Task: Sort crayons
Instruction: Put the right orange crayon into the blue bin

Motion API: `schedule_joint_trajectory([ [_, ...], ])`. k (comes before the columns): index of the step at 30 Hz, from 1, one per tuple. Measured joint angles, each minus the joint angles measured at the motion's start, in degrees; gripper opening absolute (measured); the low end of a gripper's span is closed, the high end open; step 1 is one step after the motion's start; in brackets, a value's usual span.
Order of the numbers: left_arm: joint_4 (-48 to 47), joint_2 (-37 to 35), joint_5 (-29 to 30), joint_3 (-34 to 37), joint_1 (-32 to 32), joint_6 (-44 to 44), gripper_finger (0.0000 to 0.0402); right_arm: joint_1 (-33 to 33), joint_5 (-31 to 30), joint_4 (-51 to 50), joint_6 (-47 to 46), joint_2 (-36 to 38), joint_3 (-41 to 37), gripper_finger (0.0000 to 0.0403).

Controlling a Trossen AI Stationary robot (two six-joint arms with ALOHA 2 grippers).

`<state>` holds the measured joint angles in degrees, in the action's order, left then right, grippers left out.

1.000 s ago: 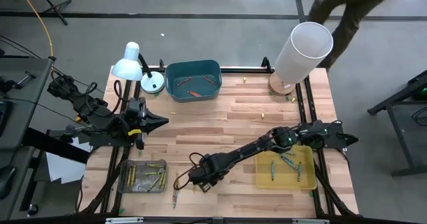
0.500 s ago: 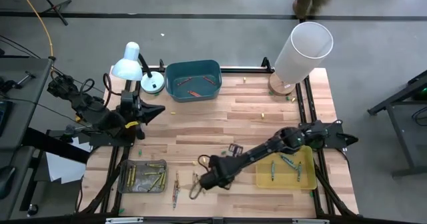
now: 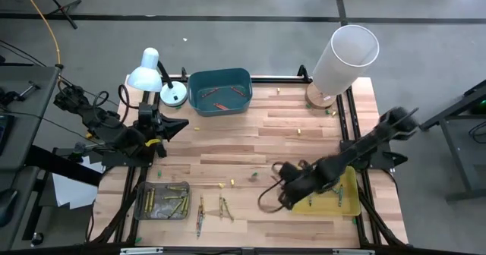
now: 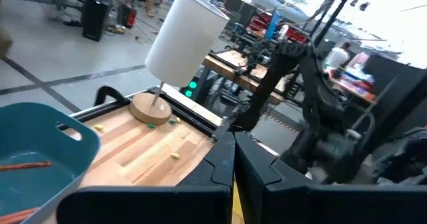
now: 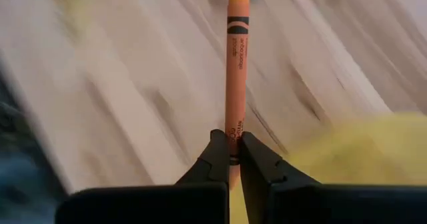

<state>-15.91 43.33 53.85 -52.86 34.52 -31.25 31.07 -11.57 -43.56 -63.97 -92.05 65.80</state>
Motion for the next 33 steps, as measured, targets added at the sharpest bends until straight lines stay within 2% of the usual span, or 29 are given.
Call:
schedule_joint_trajectory([
  [5, 0.01, 3.55, 3.6, 0.02, -0.68, 2.51, 0.0, -2.96, -8.1, 27.54, 2.13, 12.18, -13.82, 0.0001],
  [8, 0.0, 8.02, 3.29, 0.02, -2.76, 3.28, 0.0, -7.03, -9.14, 39.5, 9.88, 13.34, -16.55, 0.0001],
  [11, 1.08, 14.03, 0.04, 0.04, -5.81, 3.01, 0.0, -11.06, -8.56, 47.92, 18.85, 12.32, -15.29, 0.0],
  [15, 8.0, 22.4, -12.11, 0.12, -10.57, 5.21, 0.0, -14.92, -5.77, 49.79, 27.3, 10.26, -11.23, 0.0],
  [18, 15.25, 25.99, -20.29, 0.17, -13.71, 7.43, 0.0, -16.52, -4.23, 50.14, 30.88, 10.2, -8.97, 0.0],
  [25, 25.27, 24.86, -33.16, 0.1, -18.6, 8.89, 0.0029, -17.59, -0.96, 51.44, 34.49, 10.18, -6.62, 0.0],
  [27, 25.08, 23.57, -35.19, 0.04, -19.35, 8.91, 0.005, -17.59, -0.85, 53.77, 34.99, 10.18, -6.6, 0.0],
  [33, 26.14, 22.71, -35.46, 0.06, -19.95, 9.98, 0.0134, -17.57, -1.76, 58.36, 37.42, 10.18, -6.49, 0.0],
])
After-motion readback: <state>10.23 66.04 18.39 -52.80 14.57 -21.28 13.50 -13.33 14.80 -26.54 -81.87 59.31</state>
